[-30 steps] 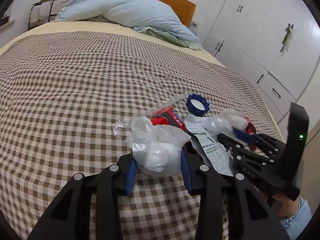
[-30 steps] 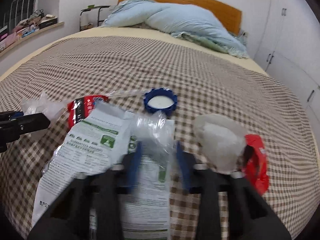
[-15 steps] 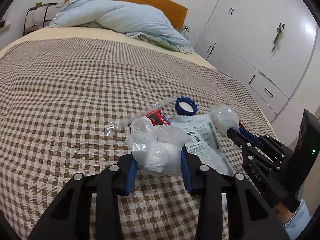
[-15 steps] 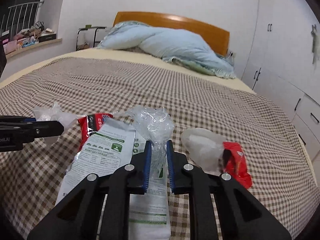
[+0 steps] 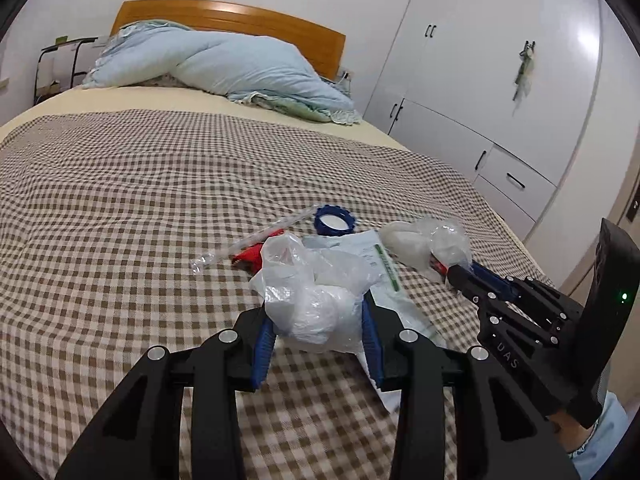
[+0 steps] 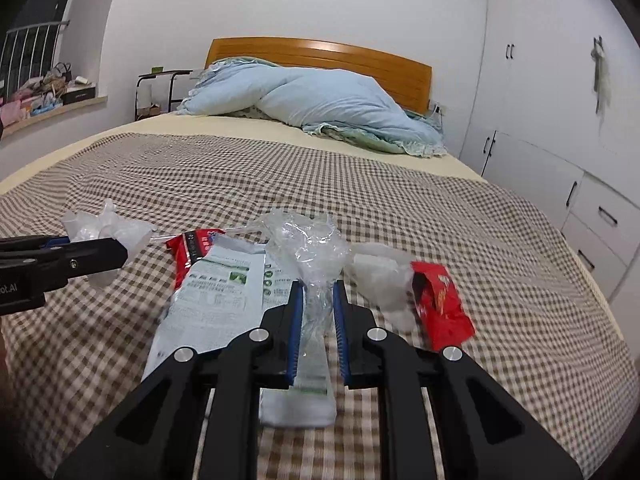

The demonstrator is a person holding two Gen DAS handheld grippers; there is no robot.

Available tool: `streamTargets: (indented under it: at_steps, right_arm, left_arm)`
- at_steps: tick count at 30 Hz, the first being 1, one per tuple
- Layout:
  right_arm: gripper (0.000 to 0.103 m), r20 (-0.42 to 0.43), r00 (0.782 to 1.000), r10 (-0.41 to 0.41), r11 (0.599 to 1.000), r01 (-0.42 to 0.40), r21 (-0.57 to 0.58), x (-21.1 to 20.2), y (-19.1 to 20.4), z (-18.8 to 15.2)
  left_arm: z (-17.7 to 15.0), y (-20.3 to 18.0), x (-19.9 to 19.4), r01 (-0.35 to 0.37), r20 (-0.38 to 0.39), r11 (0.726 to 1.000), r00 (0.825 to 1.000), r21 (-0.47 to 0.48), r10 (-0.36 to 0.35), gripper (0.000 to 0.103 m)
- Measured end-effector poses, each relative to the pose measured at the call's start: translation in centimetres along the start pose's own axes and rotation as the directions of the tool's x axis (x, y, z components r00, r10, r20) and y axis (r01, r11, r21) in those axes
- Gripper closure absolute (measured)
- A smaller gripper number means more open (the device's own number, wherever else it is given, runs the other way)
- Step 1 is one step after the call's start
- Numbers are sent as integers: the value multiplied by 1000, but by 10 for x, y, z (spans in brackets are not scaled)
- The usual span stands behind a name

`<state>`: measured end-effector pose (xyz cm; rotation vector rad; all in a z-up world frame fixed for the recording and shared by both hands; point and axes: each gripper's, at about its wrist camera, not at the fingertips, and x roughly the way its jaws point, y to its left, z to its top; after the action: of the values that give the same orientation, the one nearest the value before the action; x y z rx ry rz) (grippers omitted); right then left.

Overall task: Collect trash
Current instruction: 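Lift both clear plastic bags off the bed toward the floor trash bag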

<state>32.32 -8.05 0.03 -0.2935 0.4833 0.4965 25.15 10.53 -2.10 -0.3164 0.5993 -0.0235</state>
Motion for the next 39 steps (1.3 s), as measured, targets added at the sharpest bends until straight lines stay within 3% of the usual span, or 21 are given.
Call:
streamTargets:
  at_steps: [20, 39]
  right_arm:
    - [88, 22, 1000, 17, 995, -20, 101, -91, -7, -34]
    - [88, 35, 999, 32, 995, -36, 96, -150, 1, -69]
  left_arm:
    - [-38, -38, -70, 10, 25, 1000, 1000, 25, -11, 67]
    - [-78, -60, -123, 38, 10, 998, 999, 58, -39, 67]
